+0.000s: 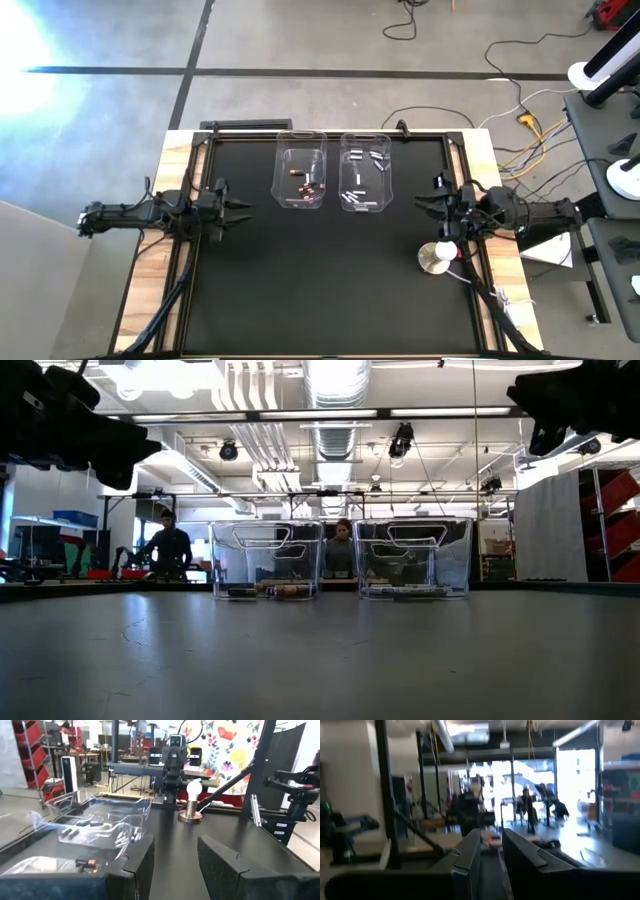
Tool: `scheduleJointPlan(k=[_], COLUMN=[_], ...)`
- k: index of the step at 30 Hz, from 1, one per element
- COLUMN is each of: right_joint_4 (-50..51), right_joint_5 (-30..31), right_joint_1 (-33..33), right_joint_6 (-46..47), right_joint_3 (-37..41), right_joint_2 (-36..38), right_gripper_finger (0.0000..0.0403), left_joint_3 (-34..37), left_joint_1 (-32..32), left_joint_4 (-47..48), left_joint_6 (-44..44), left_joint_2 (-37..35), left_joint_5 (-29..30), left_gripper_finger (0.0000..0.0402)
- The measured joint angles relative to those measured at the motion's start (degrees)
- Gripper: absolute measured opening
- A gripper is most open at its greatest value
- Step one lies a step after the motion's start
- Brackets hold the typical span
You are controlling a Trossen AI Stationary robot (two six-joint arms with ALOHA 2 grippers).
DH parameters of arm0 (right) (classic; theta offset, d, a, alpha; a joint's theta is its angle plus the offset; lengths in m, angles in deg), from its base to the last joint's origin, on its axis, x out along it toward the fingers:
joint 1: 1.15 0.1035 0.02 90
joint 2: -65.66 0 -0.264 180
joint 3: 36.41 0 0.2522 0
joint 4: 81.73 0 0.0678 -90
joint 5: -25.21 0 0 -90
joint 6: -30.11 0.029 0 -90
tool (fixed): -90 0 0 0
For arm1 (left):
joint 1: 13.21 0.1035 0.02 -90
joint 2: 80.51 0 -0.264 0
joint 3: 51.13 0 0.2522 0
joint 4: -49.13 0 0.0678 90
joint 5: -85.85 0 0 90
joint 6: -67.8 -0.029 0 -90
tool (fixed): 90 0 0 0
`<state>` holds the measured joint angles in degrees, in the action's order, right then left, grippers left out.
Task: Sort batteries
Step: Return to Home Position
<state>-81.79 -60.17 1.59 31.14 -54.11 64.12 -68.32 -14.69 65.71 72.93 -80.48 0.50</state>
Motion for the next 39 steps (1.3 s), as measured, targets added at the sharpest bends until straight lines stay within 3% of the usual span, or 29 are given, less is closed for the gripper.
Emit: scheduleJointPlan(k=[3, 10, 19, 27, 39], right_joint_4=[-5.83, -3.45, 12.16, 12.70, 12.78], right_joint_5=[-0.04, 0.11, -0.19, -0.21, -0.11], right_joint_1=[0.00, -0.01, -0.02, -0.02, -0.02], right_joint_6=[0.40, 2.92, 2.87, 2.98, 3.00], right_joint_3=[3.13, 3.21, 3.22, 2.73, 2.64], right_joint_2=[0.91, 1.06, 0.81, -1.60, -1.62], right_gripper_finger=[0.0079, 0.0086, 0.0071, 0.0059, 0.0081], left_joint_3=[1.97, 2.83, 2.83, 2.83, 2.83], left_joint_1=[-0.03, -0.04, -0.04, -0.04, -0.04], left_joint_4=[-4.42, -4.63, -3.88, -3.86, -3.84], left_joint_6=[-0.37, -2.03, -1.50, -1.47, -1.47], left_joint_2=[0.38, 0.06, 2.84, 4.54, 6.43], left_joint_5=[-1.27, -5.56, -5.40, -5.35, -5.29], left_gripper_finger=[0.0131, 0.0131, 0.0131, 0.0131, 0.0131])
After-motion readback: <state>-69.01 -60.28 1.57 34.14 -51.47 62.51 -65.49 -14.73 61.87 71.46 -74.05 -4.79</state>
